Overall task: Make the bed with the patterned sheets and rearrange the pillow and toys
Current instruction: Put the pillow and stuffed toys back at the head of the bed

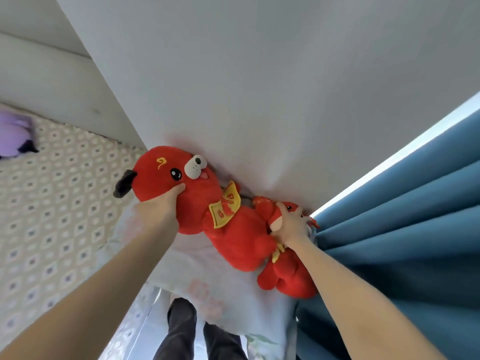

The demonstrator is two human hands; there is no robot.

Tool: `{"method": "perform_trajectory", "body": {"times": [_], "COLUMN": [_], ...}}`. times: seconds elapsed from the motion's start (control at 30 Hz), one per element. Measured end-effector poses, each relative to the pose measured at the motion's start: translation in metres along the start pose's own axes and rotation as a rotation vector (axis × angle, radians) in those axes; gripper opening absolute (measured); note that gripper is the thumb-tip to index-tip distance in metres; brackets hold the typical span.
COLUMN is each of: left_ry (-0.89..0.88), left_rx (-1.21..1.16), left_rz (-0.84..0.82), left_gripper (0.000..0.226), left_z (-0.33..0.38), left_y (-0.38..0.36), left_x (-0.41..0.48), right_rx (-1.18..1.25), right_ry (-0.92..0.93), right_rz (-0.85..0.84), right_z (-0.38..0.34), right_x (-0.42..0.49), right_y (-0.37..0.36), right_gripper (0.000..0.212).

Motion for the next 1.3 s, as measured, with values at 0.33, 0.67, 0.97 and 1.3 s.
{"method": "perform_trajectory", "body": {"times": [0.33, 0.67, 0.97, 1.3], "left_ry": [-0.155, -0.219, -0.197, -0.217], "left_rx": [-0.143, -0.5, -0.797, -1.173], "left_rz": [0.072, 0.285, 0.515, 0.827], "left_gripper": [0.091, 0.097, 0.083, 0.079], "left_z": [0.092, 0.172, 0.195, 0.189], "left_y": [0.089, 0.277, 0.5, 0.71], "left_x": [0.013, 0.048, 0.12, 0.218], "right_rx": [-0.001, -0.129, -0.246, -0.429], "right_ry": [0.189, 0.511, 0.839, 1.144], "right_rz": [0.093, 0.266, 0.39, 0.553], "right_z": [-0.091, -0.303, -0.546, -0.793], "right_x": [-0.027, -0.077, -0.182, -0.321], "right_y": [0.04, 0.09, 0.056, -0.018], "right_gripper": [0.094, 0.098, 0.099, 0.098]}}
Point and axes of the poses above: each hand's wrist, its own x-axis towards the middle knuckle, its own y-axis out of the back of the hand, z = x × y, the point moved 8 cm from there along x, towards the middle knuckle, and after that the axes turned 13 degrees about -x, right-handed, at the moved point
